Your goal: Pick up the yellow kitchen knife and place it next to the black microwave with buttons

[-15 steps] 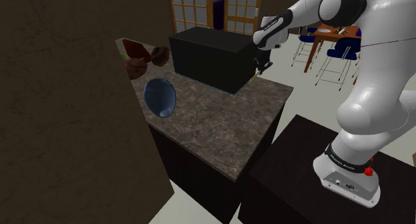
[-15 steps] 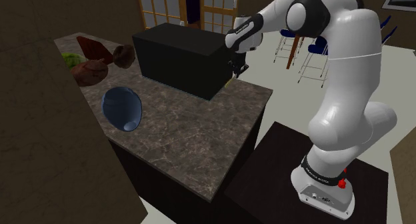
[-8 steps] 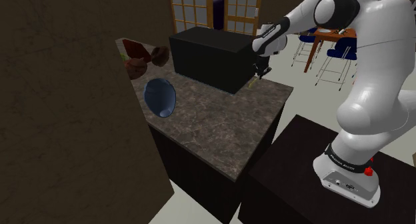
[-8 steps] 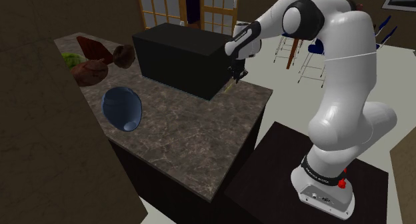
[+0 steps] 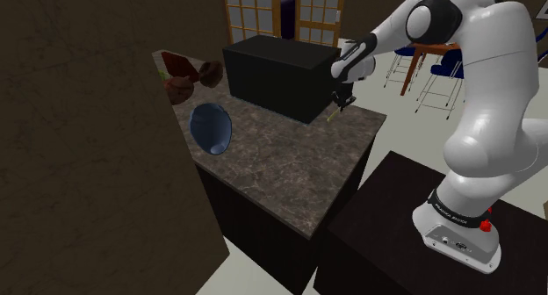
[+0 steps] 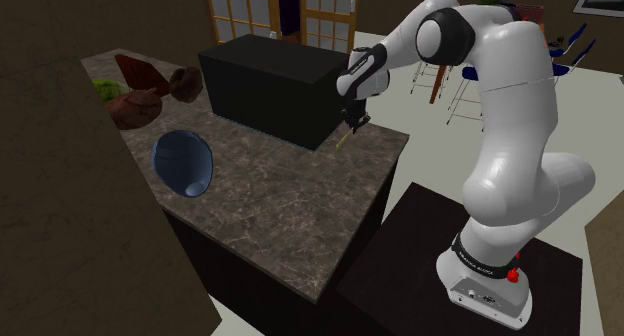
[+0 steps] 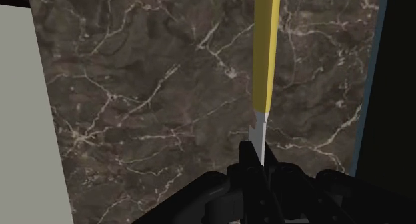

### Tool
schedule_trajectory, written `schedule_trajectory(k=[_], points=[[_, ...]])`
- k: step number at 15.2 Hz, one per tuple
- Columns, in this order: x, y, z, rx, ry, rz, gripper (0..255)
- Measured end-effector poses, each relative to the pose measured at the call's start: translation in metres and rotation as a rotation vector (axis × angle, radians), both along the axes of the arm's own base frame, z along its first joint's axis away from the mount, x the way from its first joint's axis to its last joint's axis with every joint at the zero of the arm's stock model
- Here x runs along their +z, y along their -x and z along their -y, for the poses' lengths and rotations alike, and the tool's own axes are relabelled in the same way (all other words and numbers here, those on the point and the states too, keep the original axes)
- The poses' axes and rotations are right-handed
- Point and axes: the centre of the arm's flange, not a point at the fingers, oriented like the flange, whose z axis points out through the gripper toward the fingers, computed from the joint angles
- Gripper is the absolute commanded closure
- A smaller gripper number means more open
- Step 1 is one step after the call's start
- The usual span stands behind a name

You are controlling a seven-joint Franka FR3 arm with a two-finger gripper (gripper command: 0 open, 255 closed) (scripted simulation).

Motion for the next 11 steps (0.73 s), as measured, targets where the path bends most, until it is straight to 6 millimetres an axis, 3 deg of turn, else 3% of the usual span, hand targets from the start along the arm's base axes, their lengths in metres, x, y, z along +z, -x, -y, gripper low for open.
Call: schedule_trajectory(k=[11], points=[[-0.057,-0.001,0.000,0.000,0.000,0.000,255]])
